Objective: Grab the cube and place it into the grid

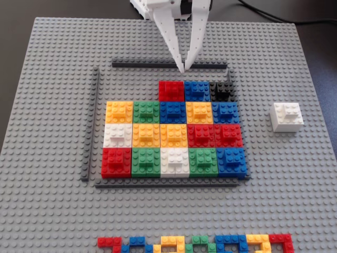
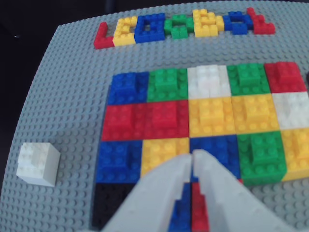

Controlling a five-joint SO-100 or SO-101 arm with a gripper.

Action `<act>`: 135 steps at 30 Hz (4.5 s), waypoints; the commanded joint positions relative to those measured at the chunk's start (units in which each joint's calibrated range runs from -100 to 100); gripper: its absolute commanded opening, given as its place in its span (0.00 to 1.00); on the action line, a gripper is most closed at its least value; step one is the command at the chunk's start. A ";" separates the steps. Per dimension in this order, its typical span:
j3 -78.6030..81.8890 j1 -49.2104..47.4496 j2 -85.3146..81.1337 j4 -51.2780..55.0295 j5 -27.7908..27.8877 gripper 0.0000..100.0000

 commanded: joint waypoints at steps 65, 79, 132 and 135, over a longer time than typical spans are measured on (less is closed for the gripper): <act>-83.93 -15.36 57.98 28.55 -8.21 0.00; -110.12 -24.35 88.76 28.64 -12.70 0.00; -129.79 -23.54 127.80 26.10 -15.43 0.22; -129.79 -23.62 128.14 25.91 -15.48 0.22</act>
